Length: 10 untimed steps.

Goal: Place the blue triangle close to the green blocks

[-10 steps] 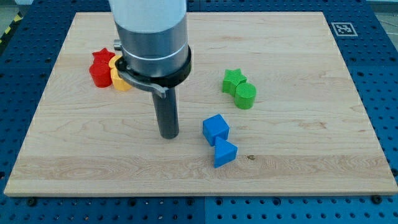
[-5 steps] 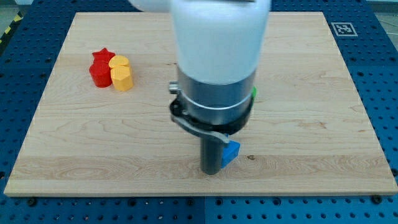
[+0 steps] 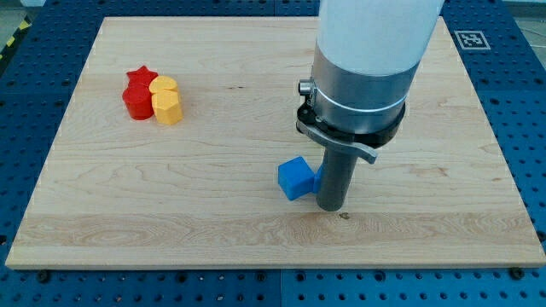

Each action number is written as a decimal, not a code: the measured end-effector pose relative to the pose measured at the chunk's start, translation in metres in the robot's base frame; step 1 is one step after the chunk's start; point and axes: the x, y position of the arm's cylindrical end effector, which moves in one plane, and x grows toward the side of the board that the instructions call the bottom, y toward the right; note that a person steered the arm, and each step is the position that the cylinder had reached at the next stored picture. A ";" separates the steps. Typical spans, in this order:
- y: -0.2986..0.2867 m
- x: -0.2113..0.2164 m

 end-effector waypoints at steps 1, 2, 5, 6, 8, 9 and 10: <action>0.000 -0.007; 0.000 -0.009; 0.000 -0.040; 0.000 -0.044; 0.000 -0.055; 0.000 -0.060; 0.000 -0.060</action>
